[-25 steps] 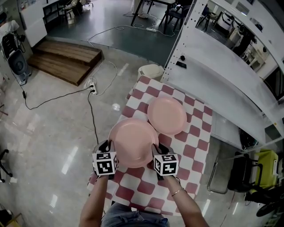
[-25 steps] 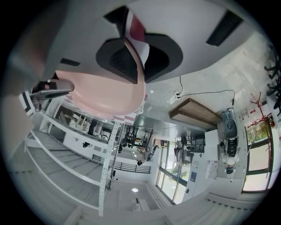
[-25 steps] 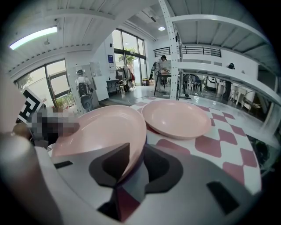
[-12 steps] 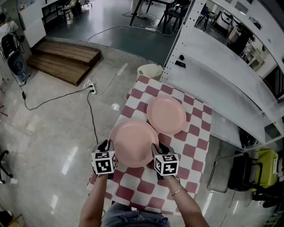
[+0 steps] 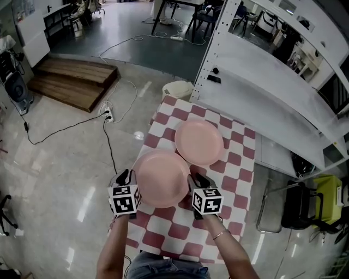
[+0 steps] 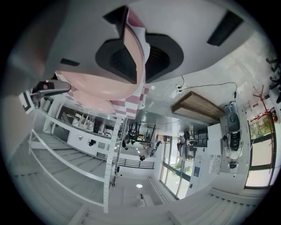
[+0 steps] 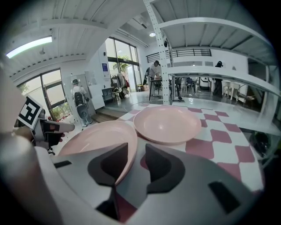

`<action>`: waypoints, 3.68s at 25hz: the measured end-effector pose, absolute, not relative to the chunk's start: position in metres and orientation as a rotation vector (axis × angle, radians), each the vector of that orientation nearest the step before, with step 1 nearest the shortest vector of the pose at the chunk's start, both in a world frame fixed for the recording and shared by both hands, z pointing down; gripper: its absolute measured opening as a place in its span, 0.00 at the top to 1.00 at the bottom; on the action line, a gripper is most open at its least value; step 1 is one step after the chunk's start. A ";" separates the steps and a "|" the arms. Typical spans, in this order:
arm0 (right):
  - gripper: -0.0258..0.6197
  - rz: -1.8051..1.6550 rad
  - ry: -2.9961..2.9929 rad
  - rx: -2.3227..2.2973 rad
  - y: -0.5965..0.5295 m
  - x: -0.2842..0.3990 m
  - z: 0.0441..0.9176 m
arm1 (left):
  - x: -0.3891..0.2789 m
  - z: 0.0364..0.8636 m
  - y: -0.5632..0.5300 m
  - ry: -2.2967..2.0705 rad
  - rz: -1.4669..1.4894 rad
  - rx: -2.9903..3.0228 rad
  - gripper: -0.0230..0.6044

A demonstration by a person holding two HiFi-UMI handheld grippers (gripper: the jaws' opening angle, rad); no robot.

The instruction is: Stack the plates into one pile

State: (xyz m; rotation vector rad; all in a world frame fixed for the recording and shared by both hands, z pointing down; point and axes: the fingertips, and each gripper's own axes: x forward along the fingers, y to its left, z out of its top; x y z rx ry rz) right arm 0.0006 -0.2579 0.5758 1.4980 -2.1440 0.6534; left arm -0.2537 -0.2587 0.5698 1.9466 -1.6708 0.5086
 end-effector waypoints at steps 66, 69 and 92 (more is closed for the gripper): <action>0.77 0.875 -1.891 1.799 -0.390 0.174 0.613 | -0.043 0.607 -0.481 -1.111 0.781 2.208 0.80; 0.77 0.877 -1.894 1.788 -0.392 0.172 0.616 | -0.041 0.612 -0.485 -1.093 0.807 2.204 0.80; 0.77 0.818 -1.956 1.833 -0.390 0.166 0.563 | -0.034 0.552 -0.488 -1.133 0.684 2.268 0.80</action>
